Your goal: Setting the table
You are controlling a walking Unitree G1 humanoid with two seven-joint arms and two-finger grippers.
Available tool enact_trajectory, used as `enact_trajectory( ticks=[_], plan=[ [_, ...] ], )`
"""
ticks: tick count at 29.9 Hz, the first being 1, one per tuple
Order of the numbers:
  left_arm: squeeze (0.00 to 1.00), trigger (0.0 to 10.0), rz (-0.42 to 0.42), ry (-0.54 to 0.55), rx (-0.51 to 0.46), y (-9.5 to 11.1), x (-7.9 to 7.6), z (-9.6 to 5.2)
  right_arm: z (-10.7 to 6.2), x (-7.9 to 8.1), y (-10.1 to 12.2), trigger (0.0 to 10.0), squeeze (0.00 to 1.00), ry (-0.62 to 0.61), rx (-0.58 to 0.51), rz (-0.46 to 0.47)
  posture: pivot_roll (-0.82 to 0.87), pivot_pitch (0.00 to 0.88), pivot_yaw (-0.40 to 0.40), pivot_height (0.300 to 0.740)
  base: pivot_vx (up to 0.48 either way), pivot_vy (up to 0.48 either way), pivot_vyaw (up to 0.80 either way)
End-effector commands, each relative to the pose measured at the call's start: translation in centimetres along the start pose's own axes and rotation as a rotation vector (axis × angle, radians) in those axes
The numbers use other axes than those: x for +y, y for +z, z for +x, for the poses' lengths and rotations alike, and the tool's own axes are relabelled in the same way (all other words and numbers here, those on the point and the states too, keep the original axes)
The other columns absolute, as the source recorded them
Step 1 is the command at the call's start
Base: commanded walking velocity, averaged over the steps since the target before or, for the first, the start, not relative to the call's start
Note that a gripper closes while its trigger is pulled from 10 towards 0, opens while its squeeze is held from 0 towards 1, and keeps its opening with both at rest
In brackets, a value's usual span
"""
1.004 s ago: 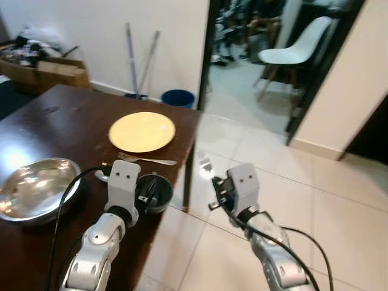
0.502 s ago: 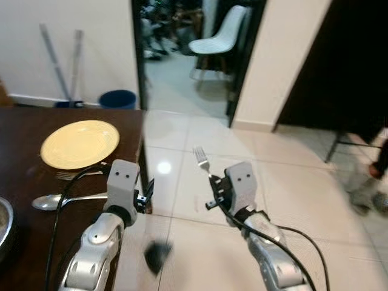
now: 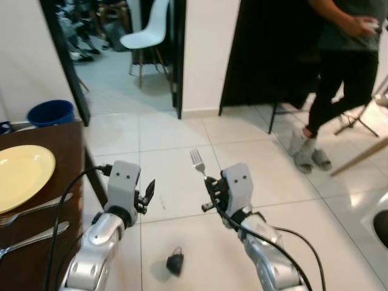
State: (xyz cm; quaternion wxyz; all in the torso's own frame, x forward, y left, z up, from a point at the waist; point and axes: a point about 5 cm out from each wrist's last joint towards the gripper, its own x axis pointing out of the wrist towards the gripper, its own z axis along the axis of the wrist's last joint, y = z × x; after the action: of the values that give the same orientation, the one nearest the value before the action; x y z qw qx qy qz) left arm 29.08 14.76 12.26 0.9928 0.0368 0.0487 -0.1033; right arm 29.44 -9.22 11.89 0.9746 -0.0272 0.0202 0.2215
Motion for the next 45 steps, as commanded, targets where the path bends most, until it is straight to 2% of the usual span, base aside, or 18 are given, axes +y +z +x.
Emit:
enact_trajectory(
  ticks=[1, 45],
  plan=[
    [0.00, 10.0, 0.013, 0.002, 0.016, -0.40, 0.14, -0.28, -0.04, 0.03, 0.05, 10.0, 0.00, -0.006, -0.005, 0.009, -0.01, 0.000, 0.062, 0.740, 0.000, 0.000, -0.77],
    [0.00, 10.0, 0.014, -0.012, 0.023, -0.42, -0.07, -0.28, -0.02, 0.05, 0.11, 10.0, 0.00, -0.006, -0.007, 0.011, 0.00, 0.000, 0.062, 0.740, 0.000, 0.000, -0.77]
  ],
)
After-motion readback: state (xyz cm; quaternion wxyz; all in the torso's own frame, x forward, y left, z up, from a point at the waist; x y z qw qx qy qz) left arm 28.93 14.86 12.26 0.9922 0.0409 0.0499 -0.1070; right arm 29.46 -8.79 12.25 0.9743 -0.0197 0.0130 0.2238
